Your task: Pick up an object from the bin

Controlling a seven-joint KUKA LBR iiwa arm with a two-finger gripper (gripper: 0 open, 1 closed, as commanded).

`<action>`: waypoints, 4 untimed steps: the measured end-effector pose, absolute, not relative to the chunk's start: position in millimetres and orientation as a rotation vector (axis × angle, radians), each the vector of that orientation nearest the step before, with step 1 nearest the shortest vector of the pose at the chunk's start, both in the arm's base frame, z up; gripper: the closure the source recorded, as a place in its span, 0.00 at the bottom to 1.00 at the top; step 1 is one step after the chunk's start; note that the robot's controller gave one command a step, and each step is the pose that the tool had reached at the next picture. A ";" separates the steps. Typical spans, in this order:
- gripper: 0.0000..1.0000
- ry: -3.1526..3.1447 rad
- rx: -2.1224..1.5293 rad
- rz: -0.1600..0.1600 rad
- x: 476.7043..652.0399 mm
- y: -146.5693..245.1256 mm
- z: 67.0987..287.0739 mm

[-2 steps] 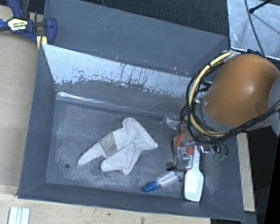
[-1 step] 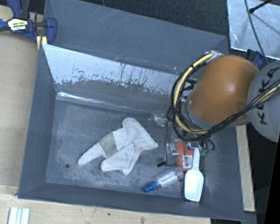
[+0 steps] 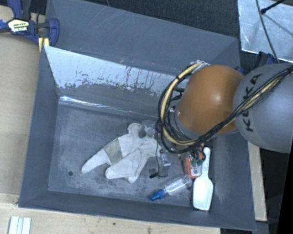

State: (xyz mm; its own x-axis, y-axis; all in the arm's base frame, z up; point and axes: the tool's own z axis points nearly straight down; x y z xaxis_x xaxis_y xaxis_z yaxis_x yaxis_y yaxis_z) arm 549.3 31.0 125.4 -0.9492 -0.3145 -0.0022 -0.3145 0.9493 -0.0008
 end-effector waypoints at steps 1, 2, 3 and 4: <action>0.00 3.098 -0.493 0.001 561.0 54.6 100.3; 1.00 3.060 -0.627 0.000 557.6 61.1 75.0; 1.00 3.060 -0.626 0.000 557.6 61.1 74.9; 1.00 3.057 -0.690 0.003 566.0 60.5 73.4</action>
Offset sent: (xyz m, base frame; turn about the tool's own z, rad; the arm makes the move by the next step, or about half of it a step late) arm 0.0028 0.0296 -0.0554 -0.0862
